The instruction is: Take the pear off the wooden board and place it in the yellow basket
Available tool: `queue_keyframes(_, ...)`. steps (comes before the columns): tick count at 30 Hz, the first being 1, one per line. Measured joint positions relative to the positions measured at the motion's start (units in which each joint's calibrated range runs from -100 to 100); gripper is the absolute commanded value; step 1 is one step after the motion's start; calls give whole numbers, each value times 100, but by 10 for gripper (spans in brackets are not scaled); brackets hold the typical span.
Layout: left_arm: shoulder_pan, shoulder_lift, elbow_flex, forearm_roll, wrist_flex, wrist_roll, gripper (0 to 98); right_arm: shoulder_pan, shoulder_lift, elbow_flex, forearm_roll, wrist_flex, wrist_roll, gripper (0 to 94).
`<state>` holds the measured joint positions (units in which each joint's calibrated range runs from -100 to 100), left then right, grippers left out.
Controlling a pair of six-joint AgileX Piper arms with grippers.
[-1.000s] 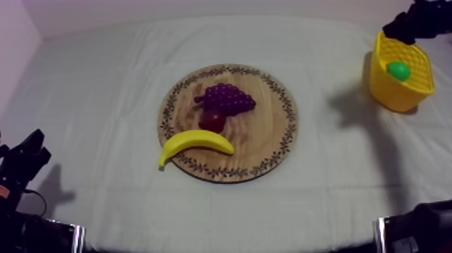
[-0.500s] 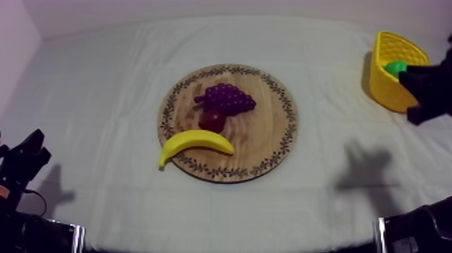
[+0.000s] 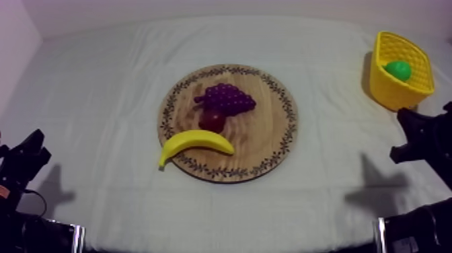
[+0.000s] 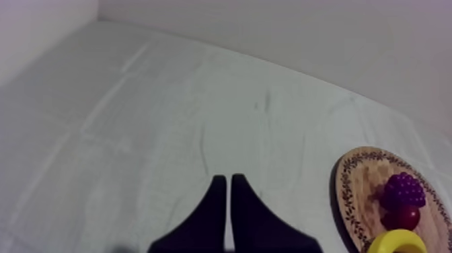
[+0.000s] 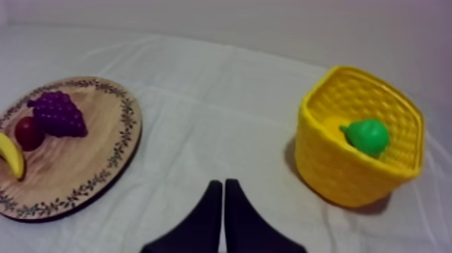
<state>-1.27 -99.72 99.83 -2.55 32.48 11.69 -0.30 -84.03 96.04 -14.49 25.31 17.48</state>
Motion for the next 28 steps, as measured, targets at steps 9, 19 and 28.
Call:
queue_keyframes(9,0,0,0,0,0,0,1,177,-672,344,986,846,-914,6)
queue_keyframes(19,0,0,0,0,0,0,1,301,-1091,363,1329,1200,-698,5)
queue_keyframes(28,0,0,0,0,0,0,1,288,-1157,371,1343,1225,-274,5)
